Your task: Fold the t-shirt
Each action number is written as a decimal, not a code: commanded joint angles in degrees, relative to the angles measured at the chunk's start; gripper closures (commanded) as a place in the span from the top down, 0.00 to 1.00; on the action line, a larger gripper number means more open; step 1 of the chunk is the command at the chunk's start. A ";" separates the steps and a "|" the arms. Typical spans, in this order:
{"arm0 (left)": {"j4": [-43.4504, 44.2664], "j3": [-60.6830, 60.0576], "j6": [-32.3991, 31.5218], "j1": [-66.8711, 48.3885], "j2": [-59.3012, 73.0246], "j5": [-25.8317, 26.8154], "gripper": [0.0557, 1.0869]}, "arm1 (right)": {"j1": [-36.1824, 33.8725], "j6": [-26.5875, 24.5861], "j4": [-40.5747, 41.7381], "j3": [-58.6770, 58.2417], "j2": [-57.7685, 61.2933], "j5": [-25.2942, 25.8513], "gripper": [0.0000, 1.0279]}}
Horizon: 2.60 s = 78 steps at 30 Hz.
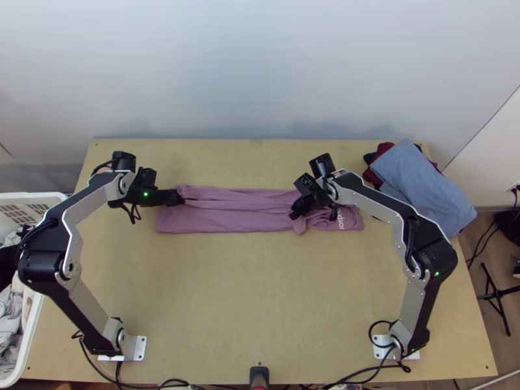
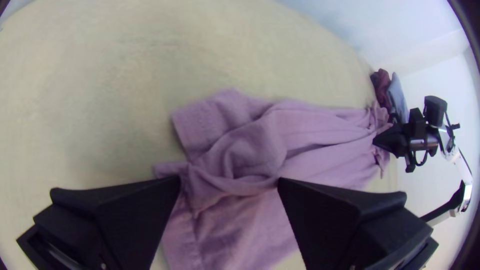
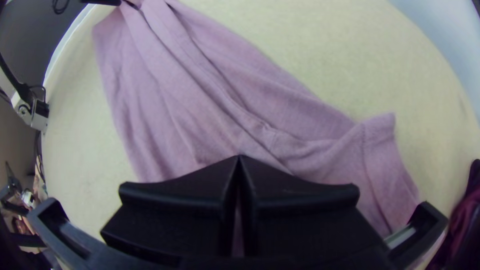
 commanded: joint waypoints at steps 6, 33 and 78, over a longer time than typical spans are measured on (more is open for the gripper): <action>-5.38 3.66 -0.61 -2.09 3.78 3.92 0.90 | -0.12 0.30 0.10 1.42 1.76 0.02 0.03; -6.62 4.72 -0.25 0.81 4.66 11.13 0.17 | 0.32 2.94 -0.51 2.21 1.41 0.02 0.03; -34.56 13.24 10.20 14.70 -9.14 19.04 0.14 | -7.32 4.17 -14.05 -3.94 -17.14 -4.12 0.03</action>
